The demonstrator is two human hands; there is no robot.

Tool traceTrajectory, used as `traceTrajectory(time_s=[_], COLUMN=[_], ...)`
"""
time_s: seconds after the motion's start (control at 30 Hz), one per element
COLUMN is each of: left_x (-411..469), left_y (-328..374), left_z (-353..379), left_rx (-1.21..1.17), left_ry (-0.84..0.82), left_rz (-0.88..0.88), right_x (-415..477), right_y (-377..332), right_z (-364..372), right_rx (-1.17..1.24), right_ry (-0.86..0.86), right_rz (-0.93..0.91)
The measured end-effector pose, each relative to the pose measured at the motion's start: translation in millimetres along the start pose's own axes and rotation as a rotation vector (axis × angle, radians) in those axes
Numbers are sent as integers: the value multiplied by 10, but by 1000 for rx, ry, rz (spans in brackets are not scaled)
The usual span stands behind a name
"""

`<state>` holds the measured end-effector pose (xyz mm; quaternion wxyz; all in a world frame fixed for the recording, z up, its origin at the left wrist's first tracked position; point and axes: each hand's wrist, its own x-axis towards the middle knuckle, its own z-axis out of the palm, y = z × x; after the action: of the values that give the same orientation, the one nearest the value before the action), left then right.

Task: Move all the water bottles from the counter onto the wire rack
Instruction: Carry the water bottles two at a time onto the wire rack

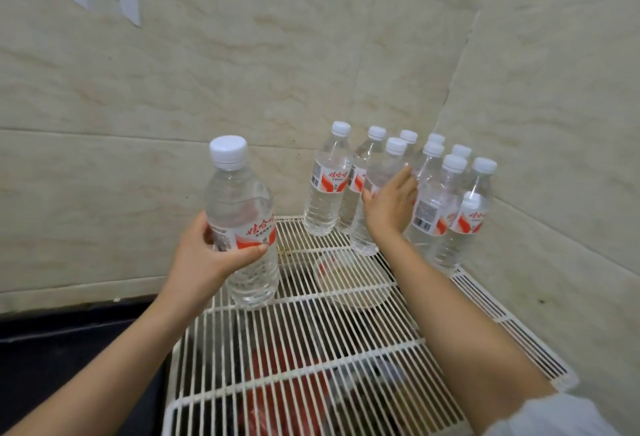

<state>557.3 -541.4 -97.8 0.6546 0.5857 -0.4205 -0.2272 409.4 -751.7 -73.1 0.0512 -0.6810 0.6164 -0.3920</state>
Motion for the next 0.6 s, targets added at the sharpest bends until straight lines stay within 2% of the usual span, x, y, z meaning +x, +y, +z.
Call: traceTrajectory(time_s=[0.13,0.27,0.37,0.6], left_x=[22,169,375,826], left_y=[6,44,33,-53], left_z=[186,462,768,1391], left_rx=[11,48,52,50], left_ry=[-42,-81,-113,-108], left_rz=[-21,-3,-16,-59], right_x=[-165,-559,-771,-753], right_y=[-16,119,379,696], right_z=[-89,-270,-385,-322], right_rx=[-113,-45,19,-39], right_ry=[7,-25,-113,-292], right_rz=[-187,-415,-382,-232])
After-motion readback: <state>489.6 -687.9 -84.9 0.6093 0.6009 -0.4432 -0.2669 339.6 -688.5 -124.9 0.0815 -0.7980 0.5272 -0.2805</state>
